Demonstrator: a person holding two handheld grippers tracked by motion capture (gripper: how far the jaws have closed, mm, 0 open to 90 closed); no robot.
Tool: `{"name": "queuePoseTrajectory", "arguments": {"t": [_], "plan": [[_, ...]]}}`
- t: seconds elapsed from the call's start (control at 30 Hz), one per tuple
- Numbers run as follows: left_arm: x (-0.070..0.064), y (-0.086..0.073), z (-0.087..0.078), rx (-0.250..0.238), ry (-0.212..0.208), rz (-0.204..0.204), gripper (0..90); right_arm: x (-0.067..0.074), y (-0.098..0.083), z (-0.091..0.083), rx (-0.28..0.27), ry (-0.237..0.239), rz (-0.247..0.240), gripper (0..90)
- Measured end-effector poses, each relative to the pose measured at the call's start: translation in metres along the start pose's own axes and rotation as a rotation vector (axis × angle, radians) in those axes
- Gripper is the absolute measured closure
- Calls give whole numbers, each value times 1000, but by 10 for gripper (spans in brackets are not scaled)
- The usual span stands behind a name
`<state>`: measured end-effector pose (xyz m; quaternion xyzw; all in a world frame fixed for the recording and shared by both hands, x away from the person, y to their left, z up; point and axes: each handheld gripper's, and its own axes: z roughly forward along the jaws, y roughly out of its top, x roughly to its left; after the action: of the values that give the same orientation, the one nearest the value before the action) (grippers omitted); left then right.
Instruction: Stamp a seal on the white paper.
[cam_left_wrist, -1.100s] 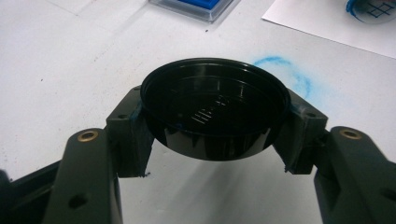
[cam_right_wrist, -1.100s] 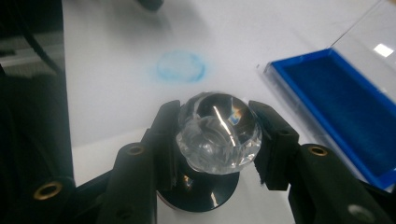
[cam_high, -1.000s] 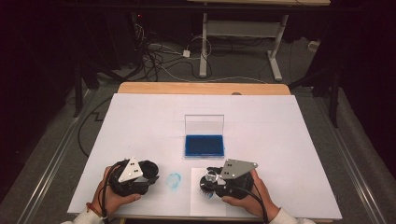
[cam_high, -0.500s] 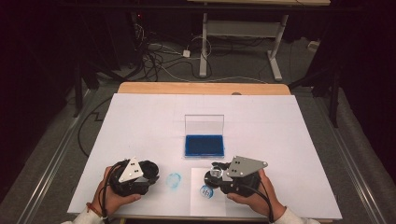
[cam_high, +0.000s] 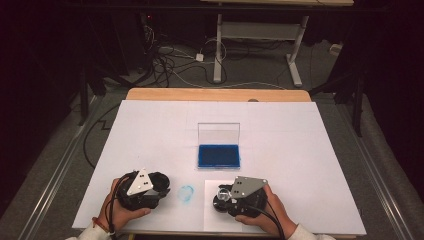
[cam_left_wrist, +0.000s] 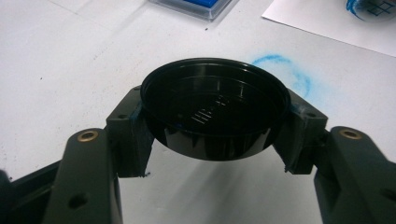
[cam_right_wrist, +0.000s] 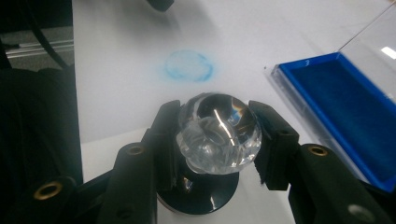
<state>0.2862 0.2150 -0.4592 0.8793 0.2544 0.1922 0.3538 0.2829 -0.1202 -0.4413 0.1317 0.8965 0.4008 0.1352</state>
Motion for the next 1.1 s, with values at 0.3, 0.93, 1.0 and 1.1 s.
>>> {"name": "queuePoseTrajectory", "arguments": {"t": [0.3, 0.93, 1.0, 1.1], "plan": [[0, -1, 0, 0, -1, -2, 370, 3, -2, 8, 28, 16, -6, 574], [-1, 1, 0, -1, -6, 0, 370, 13, -5, 11, 50, -24, -65, 574], [-1, 0, 0, 0, -7, 1, 370, 12, -5, 12, 45, -20, -62, 574], [-1, 0, 0, -2, -9, -1, 370, 12, -6, 12, 41, -17, -63, 574]]}}
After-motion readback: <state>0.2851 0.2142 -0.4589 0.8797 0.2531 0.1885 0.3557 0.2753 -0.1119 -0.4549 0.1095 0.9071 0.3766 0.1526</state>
